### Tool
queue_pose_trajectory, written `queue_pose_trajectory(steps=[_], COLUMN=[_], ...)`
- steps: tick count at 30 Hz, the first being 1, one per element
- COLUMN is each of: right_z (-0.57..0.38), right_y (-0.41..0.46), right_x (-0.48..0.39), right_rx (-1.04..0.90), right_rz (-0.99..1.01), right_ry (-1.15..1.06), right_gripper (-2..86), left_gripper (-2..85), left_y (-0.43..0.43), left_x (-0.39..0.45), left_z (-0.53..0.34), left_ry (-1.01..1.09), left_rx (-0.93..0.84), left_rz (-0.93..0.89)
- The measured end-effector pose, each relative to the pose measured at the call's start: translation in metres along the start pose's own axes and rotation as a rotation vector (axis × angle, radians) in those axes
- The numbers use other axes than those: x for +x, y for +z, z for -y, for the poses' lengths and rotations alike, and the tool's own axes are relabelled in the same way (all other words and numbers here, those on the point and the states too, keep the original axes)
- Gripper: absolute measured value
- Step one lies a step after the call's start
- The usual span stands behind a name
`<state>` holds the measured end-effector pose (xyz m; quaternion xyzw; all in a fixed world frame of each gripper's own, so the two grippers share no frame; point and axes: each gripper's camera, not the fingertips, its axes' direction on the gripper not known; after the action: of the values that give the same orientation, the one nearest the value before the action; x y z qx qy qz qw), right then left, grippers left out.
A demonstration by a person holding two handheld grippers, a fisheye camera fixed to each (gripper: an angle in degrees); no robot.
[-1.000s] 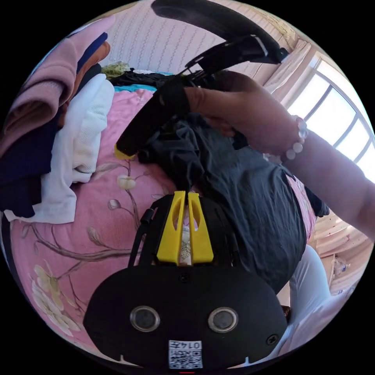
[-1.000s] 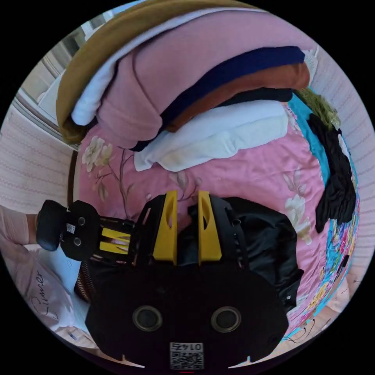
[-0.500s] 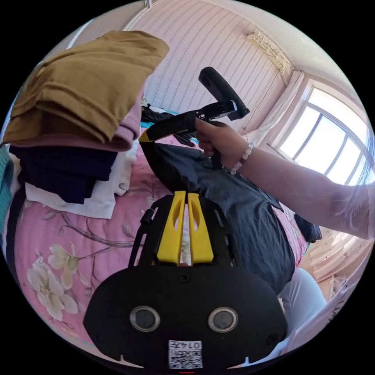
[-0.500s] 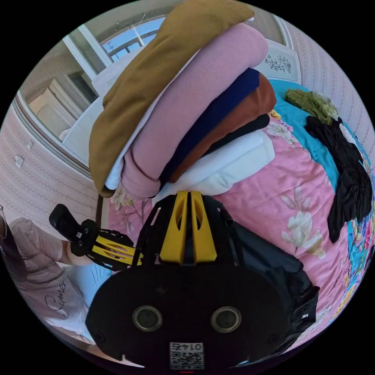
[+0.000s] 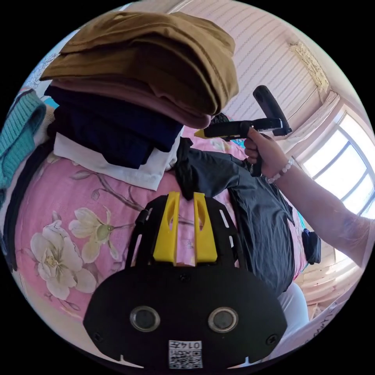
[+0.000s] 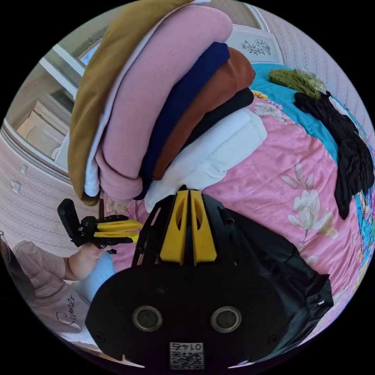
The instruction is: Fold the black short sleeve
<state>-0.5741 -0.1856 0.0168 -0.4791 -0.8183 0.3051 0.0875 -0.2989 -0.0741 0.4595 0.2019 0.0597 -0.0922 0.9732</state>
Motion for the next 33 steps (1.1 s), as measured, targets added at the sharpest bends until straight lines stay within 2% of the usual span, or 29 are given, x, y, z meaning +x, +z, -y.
queue_pose_trajectory(steps=[4, 7, 10, 12, 15, 20, 25, 29, 33], right_z=[-0.006, -0.004, -0.012, -0.025, -0.053, -0.143, -0.246, -0.335, -0.388], right_y=[0.020, 0.038, 0.039, 0.027, -0.012, -0.114, -0.188, -0.200, -0.173], right_x=[0.002, 0.012, 0.038, 0.049, 0.059, 0.076, 0.073, 0.086, 0.115], right_rx=[-0.019, -0.020, 0.001, 0.038, 0.111, 0.358, 0.470, 0.427, 0.256], right_rz=[-0.017, 0.003, 0.145, 0.196, 0.147, 0.234, 0.159, 0.043, 0.000], right_ry=[0.045, 0.088, 0.159, 0.173, 0.157, 0.174, 0.217, 0.379, 0.559], right_gripper=[7.5, 9.2, 6.8, 2.4, 1.0, 0.4, 0.6, 1.7, 5.3], left_gripper=[8.1, 7.0, 0.6, -0.4, -0.8, -1.0, -0.7, 1.6, 4.7], left_y=[0.034, 0.053, 0.052, 0.050, 0.038, 0.000, -0.014, 0.033, 0.068], left_x=[0.011, 0.019, 0.027, 0.036, 0.063, 0.134, 0.221, 0.281, 0.292], left_z=[0.012, 0.013, 0.015, 0.015, 0.014, 0.014, 0.004, -0.028, -0.052], left_ry=[0.002, 0.012, 0.034, 0.054, 0.142, 0.351, 0.591, 0.710, 0.719], left_rx=[-0.066, -0.098, -0.095, -0.088, -0.030, 0.133, 0.163, 0.000, -0.162], left_rz=[0.006, 0.085, 0.073, 0.083, 0.058, -0.091, -0.234, -0.348, -0.284])
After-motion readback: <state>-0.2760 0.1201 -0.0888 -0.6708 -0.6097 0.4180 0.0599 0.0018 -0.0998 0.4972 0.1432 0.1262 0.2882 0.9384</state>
